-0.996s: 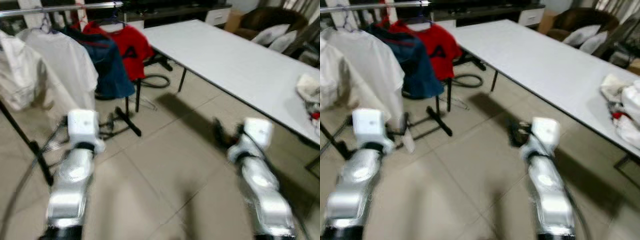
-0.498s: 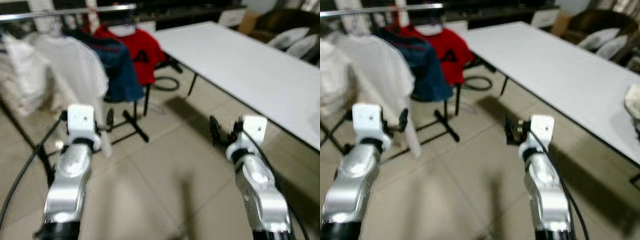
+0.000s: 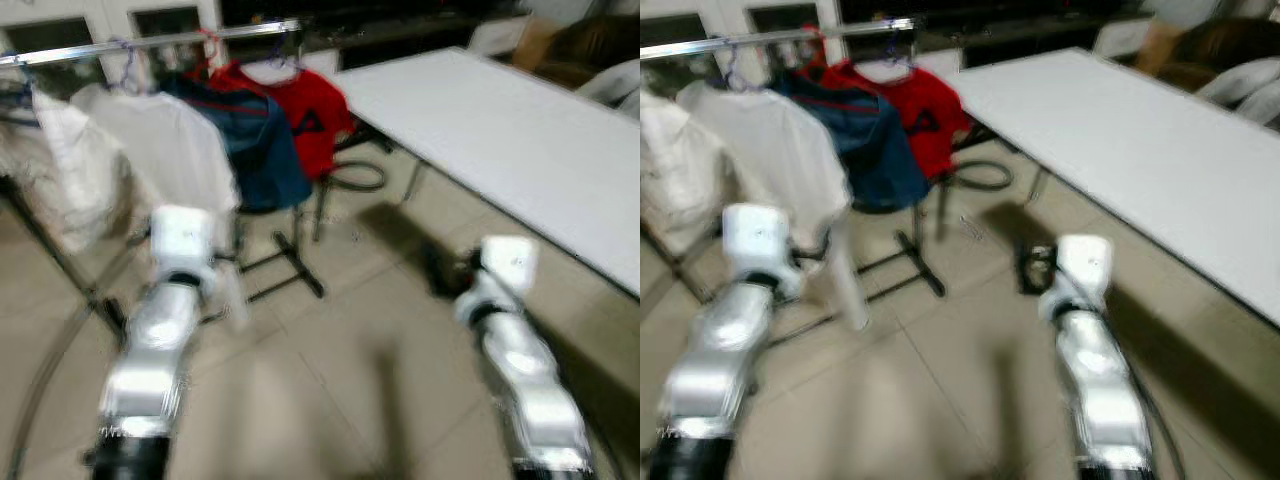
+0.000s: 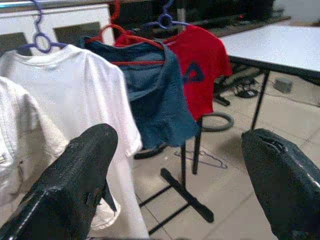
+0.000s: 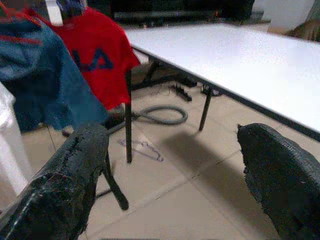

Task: Hang hanger

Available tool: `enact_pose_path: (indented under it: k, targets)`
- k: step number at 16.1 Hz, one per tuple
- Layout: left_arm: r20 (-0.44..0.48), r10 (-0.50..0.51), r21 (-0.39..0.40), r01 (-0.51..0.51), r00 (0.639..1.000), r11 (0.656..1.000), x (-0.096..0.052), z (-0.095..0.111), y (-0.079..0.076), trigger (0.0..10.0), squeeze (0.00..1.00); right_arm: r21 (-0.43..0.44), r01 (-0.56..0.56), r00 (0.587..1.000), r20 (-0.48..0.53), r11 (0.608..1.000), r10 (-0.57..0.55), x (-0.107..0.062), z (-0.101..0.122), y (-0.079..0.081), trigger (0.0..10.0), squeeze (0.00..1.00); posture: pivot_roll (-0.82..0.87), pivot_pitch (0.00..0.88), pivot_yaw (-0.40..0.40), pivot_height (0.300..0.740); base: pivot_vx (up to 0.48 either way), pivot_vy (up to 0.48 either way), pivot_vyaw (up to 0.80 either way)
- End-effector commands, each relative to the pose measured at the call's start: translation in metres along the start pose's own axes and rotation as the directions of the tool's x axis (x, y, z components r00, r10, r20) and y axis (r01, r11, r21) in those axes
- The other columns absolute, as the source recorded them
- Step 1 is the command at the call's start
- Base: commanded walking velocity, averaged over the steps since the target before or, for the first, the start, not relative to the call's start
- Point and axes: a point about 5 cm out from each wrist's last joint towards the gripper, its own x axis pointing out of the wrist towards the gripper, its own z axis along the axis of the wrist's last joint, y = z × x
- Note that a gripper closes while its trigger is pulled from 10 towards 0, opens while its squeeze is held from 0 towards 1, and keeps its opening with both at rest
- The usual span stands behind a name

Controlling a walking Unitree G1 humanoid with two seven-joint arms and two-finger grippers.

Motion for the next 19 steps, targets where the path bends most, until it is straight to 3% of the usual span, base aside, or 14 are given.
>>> enact_pose_path:
  k: [1,4,9,16,19]
  targets:
    - [0.002,0.033,0.026,-0.033,0.999,0.999,-0.001,0.002,0.012,10.0,1.0,0.018,-0.037,0.999,0.023,0.999,0.036,0.002,0.005,0.011,10.0,0.0,0.02,0.0,0.002,0.74,0.341,0.0,0.8]
    - [0.003,0.032,0.034,-0.033,0.999,0.999,-0.001,0.002,0.013,10.0,1.0,-0.029,-0.006,0.999,0.033,1.0,0.007,0.004,0.006,0.009,10.0,0.0,0.02,0.0,0.007,0.74,0.34,0.0,0.8]
    - [0.004,0.027,0.05,-0.027,1.0,0.998,-0.001,0.002,0.013,10.0,1.0,-0.025,-0.065,0.995,0.07,0.998,0.066,0.005,0.012,0.016,10.0,0.0,0.02,0.0,0.006,0.74,0.339,0.0,0.77]
    - [0.015,0.029,0.059,-0.03,0.999,0.998,0.0,0.004,0.012,10.0,1.0,0.021,-0.111,0.992,0.063,0.994,0.11,0.008,0.015,0.023,10.0,0.0,0.02,0.0,-0.003,0.74,0.336,0.0,0.0]
    - [0.02,0.033,0.06,-0.035,0.999,0.998,0.001,0.005,0.013,10.0,1.0,-0.014,-0.156,0.982,0.106,0.988,0.157,0.009,0.022,0.027,10.0,0.0,0.03,0.0,-0.009,0.74,0.336,0.0,0.0]
